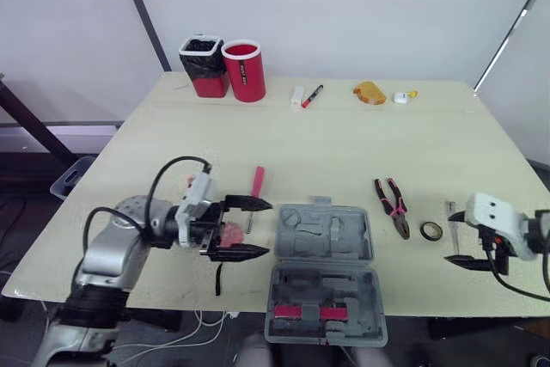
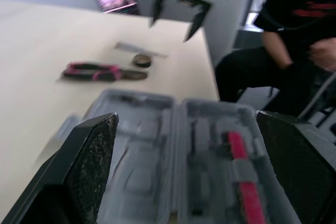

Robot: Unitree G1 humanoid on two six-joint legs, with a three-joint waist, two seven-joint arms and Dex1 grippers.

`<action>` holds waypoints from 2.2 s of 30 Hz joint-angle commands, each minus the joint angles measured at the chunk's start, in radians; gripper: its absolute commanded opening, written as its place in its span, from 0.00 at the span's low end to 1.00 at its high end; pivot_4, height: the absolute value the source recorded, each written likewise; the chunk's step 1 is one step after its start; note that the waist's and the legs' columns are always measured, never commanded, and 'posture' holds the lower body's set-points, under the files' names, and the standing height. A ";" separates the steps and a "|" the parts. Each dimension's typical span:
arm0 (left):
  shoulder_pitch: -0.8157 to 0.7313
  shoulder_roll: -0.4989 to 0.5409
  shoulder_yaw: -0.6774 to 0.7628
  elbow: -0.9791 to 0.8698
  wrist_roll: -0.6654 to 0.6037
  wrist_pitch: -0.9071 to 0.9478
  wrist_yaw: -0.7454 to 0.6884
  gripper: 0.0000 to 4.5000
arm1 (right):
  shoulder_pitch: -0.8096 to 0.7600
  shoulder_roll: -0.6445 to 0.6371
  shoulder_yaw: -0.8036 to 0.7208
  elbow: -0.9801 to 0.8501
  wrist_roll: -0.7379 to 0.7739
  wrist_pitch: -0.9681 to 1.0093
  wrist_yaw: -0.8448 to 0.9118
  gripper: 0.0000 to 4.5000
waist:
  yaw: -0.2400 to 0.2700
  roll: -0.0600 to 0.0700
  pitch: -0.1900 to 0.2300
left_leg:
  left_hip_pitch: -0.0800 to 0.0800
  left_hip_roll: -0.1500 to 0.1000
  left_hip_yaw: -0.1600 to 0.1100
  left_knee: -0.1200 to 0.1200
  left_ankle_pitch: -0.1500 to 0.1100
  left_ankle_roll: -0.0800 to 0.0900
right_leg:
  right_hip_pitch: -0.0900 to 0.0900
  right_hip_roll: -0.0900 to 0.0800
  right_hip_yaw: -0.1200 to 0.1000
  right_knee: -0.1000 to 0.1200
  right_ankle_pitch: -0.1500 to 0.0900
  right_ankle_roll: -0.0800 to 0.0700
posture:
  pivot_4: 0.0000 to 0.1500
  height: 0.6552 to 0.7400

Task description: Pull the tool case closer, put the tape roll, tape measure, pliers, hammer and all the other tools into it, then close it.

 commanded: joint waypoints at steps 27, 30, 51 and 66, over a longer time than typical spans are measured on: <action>-0.005 -0.070 -0.080 -0.176 -0.003 -0.010 0.073 1.00 | -0.484 0.211 0.409 0.483 -0.454 -0.210 0.149 0.46 | -0.002 0.003 0.003 | -0.001 0.000 0.001 0.002 0.000 0.000 | 0.000 0.000 0.001 0.001 0.000 0.000 | 1.00 1.00; -0.003 -0.076 -0.081 -0.172 -0.006 -0.015 0.078 1.00 | -0.492 0.224 0.406 0.502 -0.462 -0.222 0.148 0.13 | -0.001 0.003 0.003 | -0.001 0.000 0.001 0.002 0.000 0.000 | 0.000 0.000 0.001 0.001 0.000 0.000 | 1.00 1.00; 0.000 -0.086 -0.083 -0.157 -0.004 -0.047 0.087 1.00 | -0.532 0.144 0.357 0.402 -0.443 -0.195 0.255 0.01 | -0.003 0.007 0.005 | -0.001 0.000 0.001 0.002 0.000 0.000 | 0.000 0.000 0.001 0.001 0.000 0.000 | 1.00 1.00; 0.219 -0.037 0.123 -0.163 0.020 -0.067 0.287 1.00 | -0.903 0.504 0.530 0.420 -0.502 -0.080 0.346 0.01 | -0.019 0.008 0.005 | -0.001 0.002 0.005 0.002 0.000 0.000 | -0.004 0.001 0.003 0.003 0.000 0.000 | 1.00 1.00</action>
